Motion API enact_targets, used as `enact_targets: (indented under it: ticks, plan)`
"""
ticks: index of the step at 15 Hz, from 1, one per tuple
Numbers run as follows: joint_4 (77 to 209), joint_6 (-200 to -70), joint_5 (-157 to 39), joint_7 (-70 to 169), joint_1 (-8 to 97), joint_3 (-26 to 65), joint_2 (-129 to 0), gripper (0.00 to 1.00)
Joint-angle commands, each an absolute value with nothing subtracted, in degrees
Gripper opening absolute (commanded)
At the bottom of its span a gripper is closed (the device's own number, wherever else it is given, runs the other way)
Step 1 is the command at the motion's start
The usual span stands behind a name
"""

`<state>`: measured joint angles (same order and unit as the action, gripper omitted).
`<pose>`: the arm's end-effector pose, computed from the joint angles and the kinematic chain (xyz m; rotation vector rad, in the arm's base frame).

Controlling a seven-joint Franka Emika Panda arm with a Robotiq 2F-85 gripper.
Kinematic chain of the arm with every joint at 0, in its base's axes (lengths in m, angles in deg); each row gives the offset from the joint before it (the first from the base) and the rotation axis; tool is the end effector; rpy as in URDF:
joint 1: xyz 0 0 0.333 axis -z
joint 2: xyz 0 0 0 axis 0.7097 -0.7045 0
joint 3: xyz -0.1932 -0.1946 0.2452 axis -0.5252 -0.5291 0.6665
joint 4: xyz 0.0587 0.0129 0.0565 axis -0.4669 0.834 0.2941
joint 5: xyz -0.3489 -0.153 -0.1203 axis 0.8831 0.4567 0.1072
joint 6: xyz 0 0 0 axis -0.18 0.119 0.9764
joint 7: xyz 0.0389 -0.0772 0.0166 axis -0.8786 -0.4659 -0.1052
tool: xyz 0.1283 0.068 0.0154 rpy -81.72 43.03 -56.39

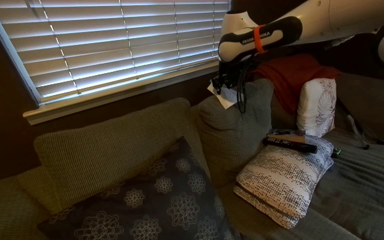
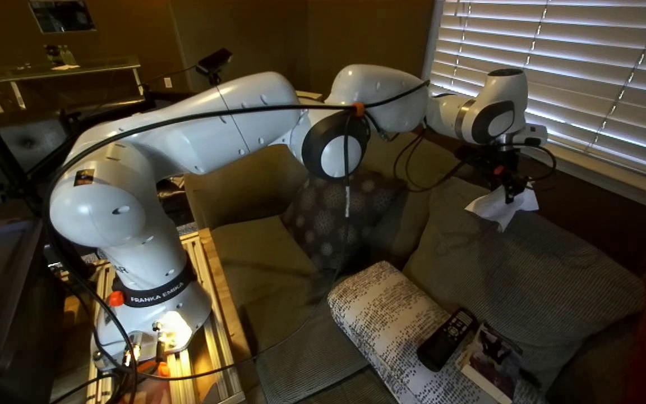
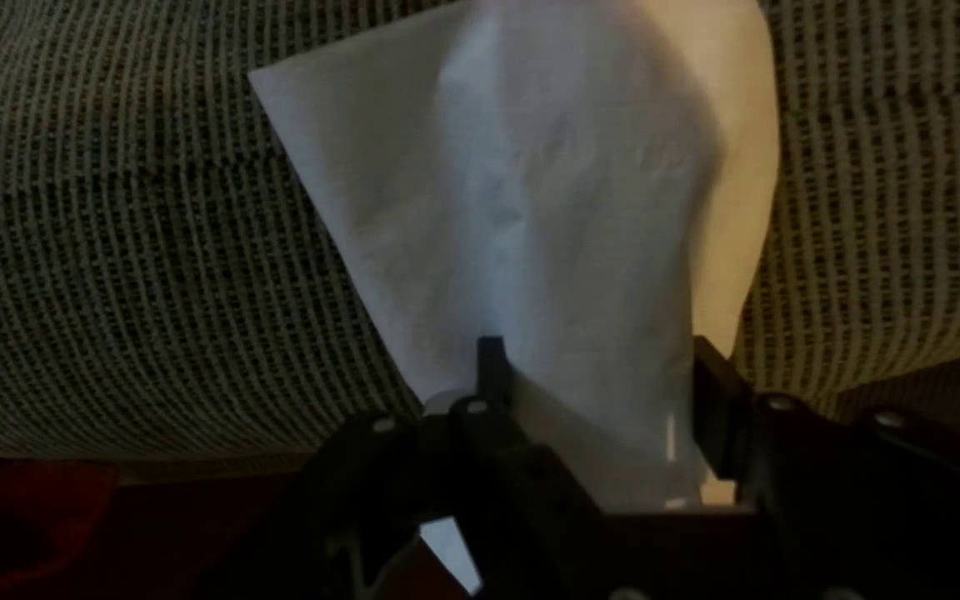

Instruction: Put the cloth on the remote and put the remote on top of the pillow

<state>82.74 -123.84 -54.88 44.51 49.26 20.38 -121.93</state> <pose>0.8983 -0.0909 0.2182 2.9453 -0.2888 0.4623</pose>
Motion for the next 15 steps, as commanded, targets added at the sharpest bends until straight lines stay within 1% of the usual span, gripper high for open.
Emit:
enact_targets:
  ticks: [1,2,3,6,7,15]
  plan:
    - [78.91,-124.17,-56.24,43.67,49.89,21.37,-124.32,0.28]
    - [78.89,-124.14,-56.27,43.56,49.93,21.52,-124.37,0.42]
    - [78.83,-124.15,-56.24,43.39,49.95,21.6,-124.47,0.73]
    - [78.68,-124.0,-56.25,42.98,50.05,21.99,-124.61,0.92]
    - [78.71,-124.02,-56.25,42.87,50.06,22.11,-124.57,0.99]
    - [78.83,-123.94,-56.11,42.74,50.2,22.79,-124.45,1.0]
